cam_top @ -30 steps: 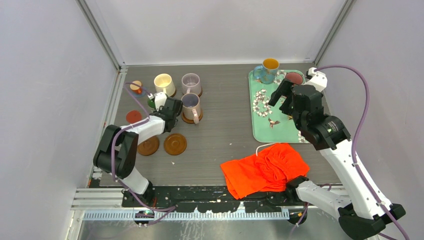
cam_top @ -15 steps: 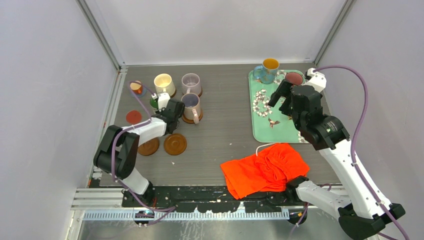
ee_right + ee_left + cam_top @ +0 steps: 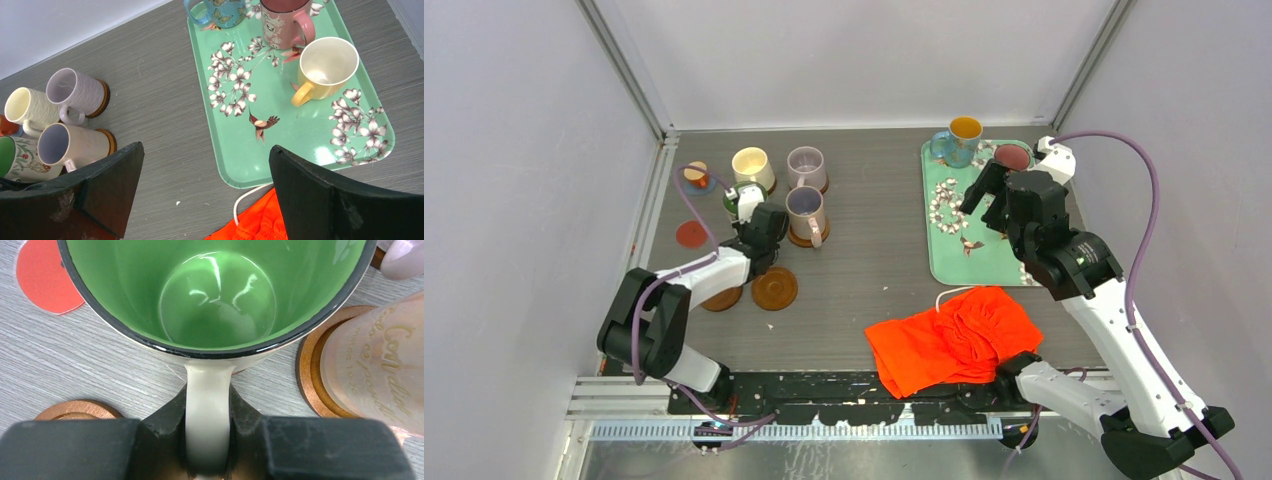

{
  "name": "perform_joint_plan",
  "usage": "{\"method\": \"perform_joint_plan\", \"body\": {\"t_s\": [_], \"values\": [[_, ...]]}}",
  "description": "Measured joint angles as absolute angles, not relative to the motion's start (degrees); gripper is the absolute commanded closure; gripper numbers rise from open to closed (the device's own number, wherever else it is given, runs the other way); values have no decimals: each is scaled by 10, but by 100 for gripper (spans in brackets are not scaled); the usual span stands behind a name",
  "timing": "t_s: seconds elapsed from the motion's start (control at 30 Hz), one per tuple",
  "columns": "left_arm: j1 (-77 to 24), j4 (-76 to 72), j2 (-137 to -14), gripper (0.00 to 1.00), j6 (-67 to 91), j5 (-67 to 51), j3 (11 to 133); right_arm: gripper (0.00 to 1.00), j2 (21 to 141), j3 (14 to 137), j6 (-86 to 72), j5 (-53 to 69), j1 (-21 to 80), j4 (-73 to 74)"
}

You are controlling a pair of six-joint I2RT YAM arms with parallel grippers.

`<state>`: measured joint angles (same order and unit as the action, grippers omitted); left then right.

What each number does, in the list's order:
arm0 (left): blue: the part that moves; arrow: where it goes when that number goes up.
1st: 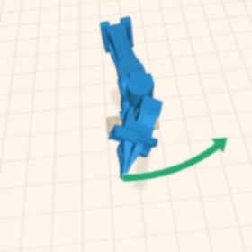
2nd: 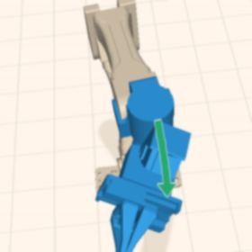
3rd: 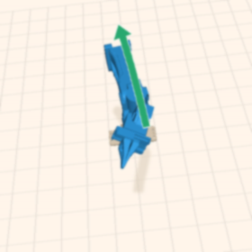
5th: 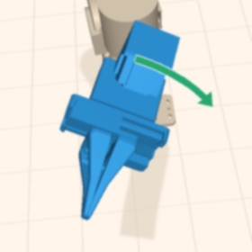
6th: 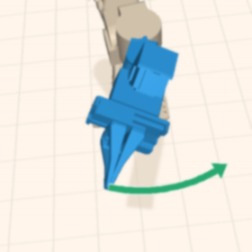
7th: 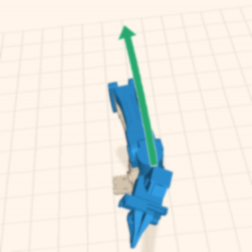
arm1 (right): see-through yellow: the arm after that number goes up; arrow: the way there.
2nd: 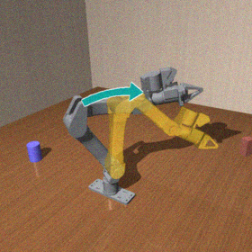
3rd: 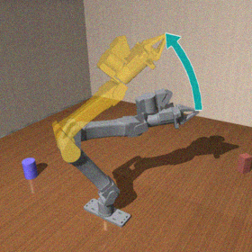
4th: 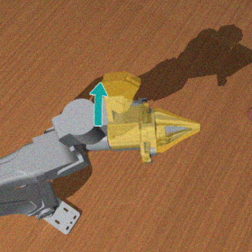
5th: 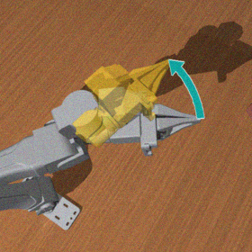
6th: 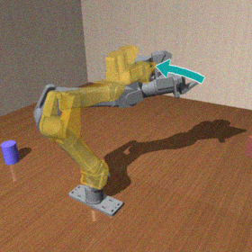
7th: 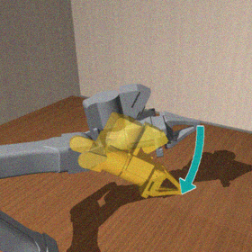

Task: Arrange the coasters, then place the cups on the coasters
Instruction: Place the cup on the coaster.

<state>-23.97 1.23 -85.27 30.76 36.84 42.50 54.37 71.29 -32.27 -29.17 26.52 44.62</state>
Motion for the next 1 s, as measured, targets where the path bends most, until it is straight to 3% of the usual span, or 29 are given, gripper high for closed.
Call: {"method": "perform_joint_plan", "body": {"t_s": [1.0], "values": [[-251,6,-835,100,330,366,386,0,544,707,-327,-282,265,446]]}}
